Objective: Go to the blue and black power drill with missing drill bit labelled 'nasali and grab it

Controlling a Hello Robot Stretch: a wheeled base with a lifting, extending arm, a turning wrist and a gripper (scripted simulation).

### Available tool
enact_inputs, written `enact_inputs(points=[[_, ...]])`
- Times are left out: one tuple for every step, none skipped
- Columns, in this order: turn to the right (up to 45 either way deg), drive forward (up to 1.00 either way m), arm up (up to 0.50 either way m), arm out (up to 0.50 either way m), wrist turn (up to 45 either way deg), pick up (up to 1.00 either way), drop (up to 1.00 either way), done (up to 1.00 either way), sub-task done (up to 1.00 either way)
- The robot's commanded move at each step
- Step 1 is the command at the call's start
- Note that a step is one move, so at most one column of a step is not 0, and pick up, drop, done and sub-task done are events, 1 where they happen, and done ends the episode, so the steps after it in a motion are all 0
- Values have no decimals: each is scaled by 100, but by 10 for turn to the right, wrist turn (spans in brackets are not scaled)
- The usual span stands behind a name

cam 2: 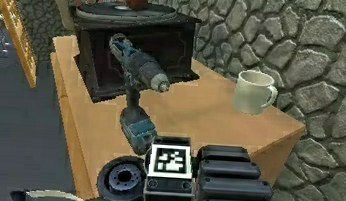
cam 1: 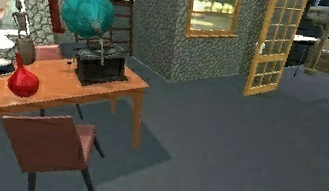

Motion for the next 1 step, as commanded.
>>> enact_inputs(points=[[0, 0, 0, 0, 450, 0, 0, 0, 0]])
